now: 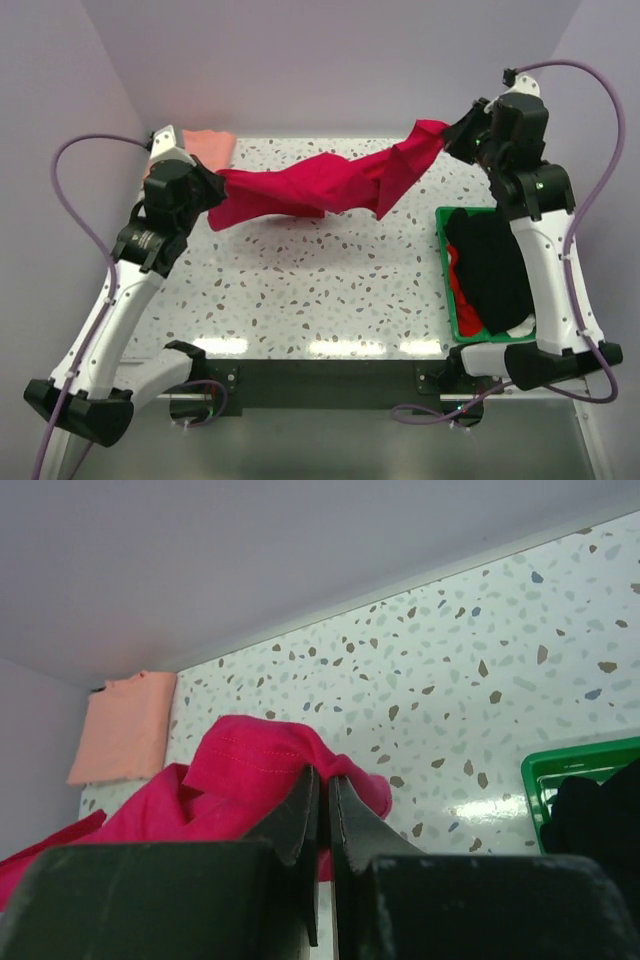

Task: Fold and stack the t-shirts
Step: Flatten the tshirt out

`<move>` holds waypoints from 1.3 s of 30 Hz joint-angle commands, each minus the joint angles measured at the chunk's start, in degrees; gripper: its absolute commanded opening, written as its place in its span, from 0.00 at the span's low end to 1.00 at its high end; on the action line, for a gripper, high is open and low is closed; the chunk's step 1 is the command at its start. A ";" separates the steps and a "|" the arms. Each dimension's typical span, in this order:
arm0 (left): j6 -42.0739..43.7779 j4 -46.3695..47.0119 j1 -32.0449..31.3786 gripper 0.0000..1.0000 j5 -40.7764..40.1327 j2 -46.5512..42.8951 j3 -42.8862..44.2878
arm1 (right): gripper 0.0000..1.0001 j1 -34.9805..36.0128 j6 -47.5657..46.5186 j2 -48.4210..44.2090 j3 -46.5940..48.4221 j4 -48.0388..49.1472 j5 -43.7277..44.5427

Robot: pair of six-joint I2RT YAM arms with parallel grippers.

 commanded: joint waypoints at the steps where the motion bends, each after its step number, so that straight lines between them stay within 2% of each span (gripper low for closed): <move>1: 2.61 -4.06 0.95 0.00 -4.96 -4.78 3.46 | 0.00 -0.32 -1.19 -4.12 1.12 -3.24 0.64; 8: 3.40 -8.63 0.95 0.00 -8.39 -8.74 5.84 | 0.00 -0.41 -1.54 -9.84 -1.52 -6.06 4.42; 13: 3.49 -8.55 1.04 0.00 -9.53 -6.48 8.56 | 0.00 -0.41 -0.84 -9.67 -1.08 -8.08 3.90; 21: 5.07 -7.23 3.58 0.00 -9.27 2.75 23.58 | 0.00 -0.41 -1.28 -9.32 -7.05 -6.94 4.78; 26: 6.74 -7.41 5.52 0.00 -10.14 3.04 28.95 | 0.00 -0.50 -2.60 -12.91 -10.81 -6.68 5.13; 29: 7.97 -7.76 5.52 0.00 -13.12 0.14 30.27 | 0.00 -0.50 -2.25 -17.30 -16.60 -5.89 1.54; 34: 8.94 -8.46 5.43 0.00 -15.86 -6.80 32.11 | 0.00 -0.50 0.38 -26.95 -28.20 -4.57 -9.35; 39: 10.51 -7.32 5.34 0.00 -15.69 -7.35 36.50 | 0.00 -0.41 2.93 -33.39 -33.94 -4.39 -16.83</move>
